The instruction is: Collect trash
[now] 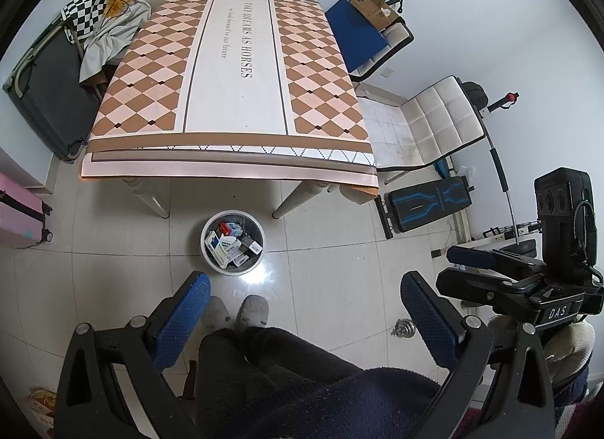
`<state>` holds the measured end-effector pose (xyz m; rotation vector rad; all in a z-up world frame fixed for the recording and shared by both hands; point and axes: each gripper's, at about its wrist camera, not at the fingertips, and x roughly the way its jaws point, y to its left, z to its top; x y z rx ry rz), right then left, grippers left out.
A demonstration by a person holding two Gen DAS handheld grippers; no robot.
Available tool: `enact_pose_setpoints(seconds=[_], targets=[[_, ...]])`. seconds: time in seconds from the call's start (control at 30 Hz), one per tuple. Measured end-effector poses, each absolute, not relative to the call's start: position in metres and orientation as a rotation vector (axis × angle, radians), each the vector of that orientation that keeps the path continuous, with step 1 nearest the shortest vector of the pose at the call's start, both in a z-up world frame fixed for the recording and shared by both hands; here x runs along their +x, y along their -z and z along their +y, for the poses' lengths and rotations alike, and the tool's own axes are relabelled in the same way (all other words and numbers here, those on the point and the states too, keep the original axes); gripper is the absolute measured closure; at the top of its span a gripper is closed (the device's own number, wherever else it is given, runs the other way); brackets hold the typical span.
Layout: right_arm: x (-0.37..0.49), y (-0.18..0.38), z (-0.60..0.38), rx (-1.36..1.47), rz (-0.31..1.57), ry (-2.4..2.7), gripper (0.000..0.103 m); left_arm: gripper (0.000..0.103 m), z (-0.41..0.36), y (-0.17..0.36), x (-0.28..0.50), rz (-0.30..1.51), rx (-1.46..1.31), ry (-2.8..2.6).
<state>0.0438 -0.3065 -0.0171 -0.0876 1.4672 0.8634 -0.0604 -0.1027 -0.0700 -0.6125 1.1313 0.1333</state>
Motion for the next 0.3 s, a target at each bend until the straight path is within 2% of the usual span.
enact_pose_setpoints(seconds=[0.3], targets=[[0.045, 0.015, -0.316, -0.096, 1.471, -0.883, 0.000, 0.000, -0.113, 0.073, -0.062, 1.132, -0.622, -0.128]])
